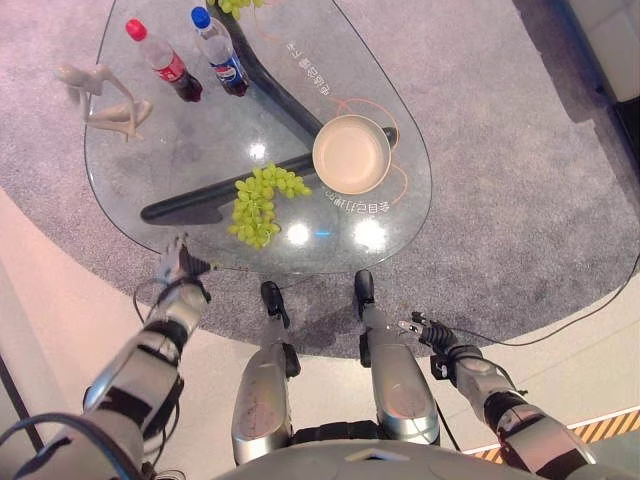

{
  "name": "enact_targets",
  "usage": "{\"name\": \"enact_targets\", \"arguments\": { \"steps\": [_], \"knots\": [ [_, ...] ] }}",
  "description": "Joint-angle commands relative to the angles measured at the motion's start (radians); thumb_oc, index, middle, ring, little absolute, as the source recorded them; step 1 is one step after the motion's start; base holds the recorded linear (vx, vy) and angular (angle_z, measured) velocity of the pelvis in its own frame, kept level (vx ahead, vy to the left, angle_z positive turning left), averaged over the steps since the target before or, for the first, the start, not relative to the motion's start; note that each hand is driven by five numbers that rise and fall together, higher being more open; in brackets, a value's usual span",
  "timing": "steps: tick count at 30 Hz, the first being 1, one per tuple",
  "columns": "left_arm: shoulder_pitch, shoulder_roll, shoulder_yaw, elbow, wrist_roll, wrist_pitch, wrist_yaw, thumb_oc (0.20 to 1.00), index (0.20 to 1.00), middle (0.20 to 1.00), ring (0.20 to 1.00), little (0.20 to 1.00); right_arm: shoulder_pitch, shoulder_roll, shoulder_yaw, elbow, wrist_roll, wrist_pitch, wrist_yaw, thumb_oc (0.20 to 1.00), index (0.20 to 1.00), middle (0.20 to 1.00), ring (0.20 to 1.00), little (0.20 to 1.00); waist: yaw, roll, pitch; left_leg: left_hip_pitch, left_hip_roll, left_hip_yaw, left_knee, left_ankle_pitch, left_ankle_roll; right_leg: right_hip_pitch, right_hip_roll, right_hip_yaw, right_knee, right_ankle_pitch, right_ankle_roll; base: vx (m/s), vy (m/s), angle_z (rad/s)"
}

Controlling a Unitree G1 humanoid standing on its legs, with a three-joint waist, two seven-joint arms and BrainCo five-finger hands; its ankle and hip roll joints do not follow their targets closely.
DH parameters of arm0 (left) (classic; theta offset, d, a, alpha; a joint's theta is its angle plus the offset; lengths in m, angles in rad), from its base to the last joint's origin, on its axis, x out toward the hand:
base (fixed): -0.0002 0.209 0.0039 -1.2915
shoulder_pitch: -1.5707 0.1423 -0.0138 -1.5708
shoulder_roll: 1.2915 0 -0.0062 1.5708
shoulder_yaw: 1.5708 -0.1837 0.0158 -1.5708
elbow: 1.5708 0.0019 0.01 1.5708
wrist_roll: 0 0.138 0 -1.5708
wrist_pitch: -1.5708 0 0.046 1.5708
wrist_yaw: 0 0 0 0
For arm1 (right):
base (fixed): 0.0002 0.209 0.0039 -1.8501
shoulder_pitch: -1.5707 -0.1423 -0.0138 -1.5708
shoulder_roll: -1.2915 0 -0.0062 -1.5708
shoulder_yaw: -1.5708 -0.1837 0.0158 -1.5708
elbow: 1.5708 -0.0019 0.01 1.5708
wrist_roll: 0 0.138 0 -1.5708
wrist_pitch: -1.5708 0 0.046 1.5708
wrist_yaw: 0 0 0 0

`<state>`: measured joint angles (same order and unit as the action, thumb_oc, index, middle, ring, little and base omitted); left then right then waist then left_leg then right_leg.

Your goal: Pick up fruits into the plate

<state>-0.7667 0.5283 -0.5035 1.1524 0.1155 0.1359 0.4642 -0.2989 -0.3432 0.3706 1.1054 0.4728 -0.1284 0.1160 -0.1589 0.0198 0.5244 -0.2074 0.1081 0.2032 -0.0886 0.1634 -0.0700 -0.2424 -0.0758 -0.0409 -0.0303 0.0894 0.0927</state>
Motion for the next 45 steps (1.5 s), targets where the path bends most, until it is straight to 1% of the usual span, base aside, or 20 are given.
{"name": "enact_targets", "arguments": {
  "steps": [1, 4, 5, 8, 12, 15, 19, 23, 27, 29, 31, 35, 39, 40, 41, 45],
  "knots": [
    [-0.14, 0.067, -0.034, 0.011, -0.019, 0.11, -0.037, 1.0, 1.0, 1.0, 1.0, 1.0, 0.003, -0.018, 0.031, -0.078, 0.053, 0.024, -0.027, 1.0, 1.0, 1.0, 1.0, 1.0, -0.047, -0.024, -0.004, -0.06, -0.029, -0.01, 0.065, -0.043, -0.001, -0.144, 0.05, 0.025, 0.139, -0.002, -0.021, -0.1, -0.049, -0.11],
    [-0.172, 0.064, -0.047, 0.006, -0.006, 0.126, -0.034, 1.0, 1.0, 1.0, 1.0, 1.0, 0.001, -0.014, 0.034, -0.11, 0.071, 0.023, -0.045, 1.0, 1.0, 1.0, 1.0, 1.0, -0.054, -0.026, -0.004, -0.095, -0.028, -0.007, 0.068, -0.038, -0.003, -0.179, 0.05, 0.024, 0.142, 0.003, -0.021, -0.08, -0.092, -0.06],
    [-0.188, 0.055, -0.055, 0.01, 0.007, 0.138, -0.021, 1.0, 1.0, 1.0, 1.0, 1.0, -0.003, -0.01, 0.035, -0.121, 0.086, 0.018, -0.051, 1.0, 1.0, 1.0, 1.0, 1.0, -0.057, -0.028, -0.004, -0.114, -0.028, -0.006, 0.068, -0.035, -0.005, -0.197, 0.052, 0.022, 0.141, 0.007, -0.021, -0.08, -0.124, -0.02],
    [-0.229, 0.041, -0.069, 0.041, 0.031, 0.148, 0.001, 1.0, 1.0, 1.0, 1.0, 1.0, -0.012, -0.002, 0.04, -0.135, 0.112, 0.005, -0.049, 1.0, 1.0, 1.0, 1.0, 1.0, -0.065, -0.038, -0.004, -0.15, -0.023, 0.0, 0.069, -0.027, -0.01, -0.238, 0.054, 0.022, 0.145, 0.014, -0.02, -0.08, -0.12, -0.03],
    [-0.298, 0.022, -0.089, 0.082, 0.017, 0.174, 0.025, 1.0, 1.0, 1.0, 1.0, 1.0, -0.03, 0.01, 0.054, -0.151, 0.139, 0.005, -0.053, 1.0, 1.0, 1.0, 1.0, 1.0, -0.077, -0.053, -0.004, -0.196, -0.015, 0.006, 0.074, -0.018, -0.018, -0.287, 0.06, 0.022, 0.155, 0.019, -0.019, -0.05, -0.099, -0.04],
    [-0.334, 0.017, -0.105, 0.089, 0.002, 0.185, 0.018, 1.0, 1.0, 1.0, 1.0, 1.0, -0.032, 0.014, 0.061, -0.161, 0.153, 0.004, -0.057, 1.0, 1.0, 1.0, 1.0, 1.0, -0.084, -0.058, -0.004, -0.222, -0.011, 0.011, 0.078, -0.015, -0.023, -0.313, 0.062, 0.02, 0.162, 0.02, -0.018, -0.03, -0.079, -0.04],
    [-0.364, 0.003, -0.127, 0.1, 0.014, 0.196, 0.002, 1.0, 1.0, 1.0, 1.0, 1.0, -0.034, 0.017, 0.061, -0.162, 0.166, -0.001, -0.06, 1.0, 1.0, 1.0, 1.0, 1.0, -0.092, -0.062, -0.004, -0.248, -0.004, 0.014, 0.08, -0.009, -0.028, -0.341, 0.066, 0.02, 0.168, 0.022, -0.017, -0.02, -0.053, -0.04],
    [-0.384, -0.01, -0.156, 0.11, 0.069, 0.231, -0.002, 1.0, 1.0, 1.0, 1.0, 1.0, -0.038, 0.02, 0.057, -0.165, 0.169, -0.005, -0.057, 1.0, 1.0, 1.0, 1.0, 1.0, -0.098, -0.065, -0.004, -0.268, 0.001, 0.016, 0.083, -0.007, -0.032, -0.361, 0.068, 0.019, 0.172, 0.023, -0.017, -0.01, -0.041, -0.07],
    [-0.412, -0.015, -0.201, 0.139, 0.146, 0.327, 0.031, 1.0, 1.0, 1.0, 1.0, 1.0, -0.044, 0.02, 0.064, -0.171, 0.187, -0.016, -0.045, 1.0, 1.0, 1.0, 1.0, 1.0, -0.107, -0.075, -0.004, -0.295, 0.006, 0.019, 0.09, -0.003, -0.038, -0.389, 0.072, 0.022, 0.175, 0.03, -0.016, -0.01, -0.037, -0.05],
    [-0.435, -0.006, -0.217, 0.163, 0.148, 0.371, 0.064, 1.0, 1.0, 1.0, 1.0, 1.0, -0.043, 0.023, 0.074, -0.177, 0.19, -0.026, -0.042, 1.0, 1.0, 1.0, 1.0, 1.0, -0.114, -0.084, -0.004, -0.308, 0.011, 0.024, 0.092, 0.0, -0.043, -0.404, 0.071, 0.025, 0.172, 0.037, -0.014, -0.01, -0.034, -0.03],
    [-0.446, 0.001, -0.22, 0.178, 0.154, 0.394, 0.079, 1.0, 1.0, 1.0, 1.0, 1.0, -0.037, 0.027, 0.084, -0.184, 0.196, -0.029, -0.04, 1.0, 1.0, 1.0, 1.0, 1.0, -0.118, -0.093, -0.004, -0.311, 0.014, 0.027, 0.09, -0.002, -0.047, -0.408, 0.071, 0.028, 0.169, 0.037, -0.012, 0.0, -0.047, -0.05],
    [-0.475, 0.019, -0.215, 0.201, 0.157, 0.409, 0.08, 1.0, 1.0, 1.0, 1.0, 1.0, -0.028, 0.033, 0.093, -0.197, 0.208, -0.033, -0.042, 1.0, 1.0, 1.0, 1.0, 1.0, -0.121, -0.109, -0.004, -0.34, 0.02, 0.029, 0.091, 0.002, -0.051, -0.437, 0.075, 0.031, 0.164, 0.049, -0.011, -0.01, -0.063, -0.03],
    [-0.481, 0.027, -0.213, 0.217, 0.168, 0.429, 0.082, 1.0, 1.0, 1.0, 1.0, 1.0, -0.011, 0.034, 0.096, -0.21, 0.213, -0.036, -0.041, 1.0, 1.0, 1.0, 1.0, 1.0, -0.123, -0.122, -0.004, -0.35, 0.023, 0.025, 0.09, -0.003, -0.054, -0.448, 0.076, 0.031, 0.161, 0.049, -0.01, 0.0, -0.046, 0.0],
    [-0.483, 0.03, -0.214, 0.223, 0.18, 0.429, 0.072, 0.451, 0.451, 0.451, 0.451, 0.451, -0.007, 0.034, 0.097, -0.214, 0.216, -0.038, -0.042, 1.0, 1.0, 1.0, 1.0, 1.0, -0.123, -0.125, -0.004, -0.353, 0.024, 0.024, 0.09, -0.003, -0.054, -0.449, 0.076, 0.03, 0.16, 0.049, -0.01, 0.01, -0.048, 0.01],
    [-0.485, 0.029, -0.22, 0.227, 0.191, 0.436, 0.065, 0.2, 0.2, 0.2, 0.2, 0.2, -0.006, 0.034, 0.098, -0.219, 0.219, -0.038, -0.041, 1.0, 1.0, 1.0, 1.0, 1.0, -0.124, -0.129, -0.004, -0.356, 0.025, 0.022, 0.089, -0.003, -0.054, -0.451, 0.076, 0.028, 0.158, 0.052, -0.009, 0.0, -0.047, 0.0],
    [-0.486, 0.023, -0.231, 0.233, 0.209, 0.442, 0.058, 0.2, 0.2, 0.2, 0.2, 0.2, -0.006, 0.035, 0.101, -0.233, 0.223, -0.032, -0.042, 1.0, 1.0, 1.0, 1.0, 1.0, -0.124, -0.136, -0.004, -0.358, 0.026, 0.018, 0.086, -0.001, -0.055, -0.453, 0.078, 0.025, 0.155, 0.055, -0.009, 0.0, -0.029, 0.0]
  ]
}}
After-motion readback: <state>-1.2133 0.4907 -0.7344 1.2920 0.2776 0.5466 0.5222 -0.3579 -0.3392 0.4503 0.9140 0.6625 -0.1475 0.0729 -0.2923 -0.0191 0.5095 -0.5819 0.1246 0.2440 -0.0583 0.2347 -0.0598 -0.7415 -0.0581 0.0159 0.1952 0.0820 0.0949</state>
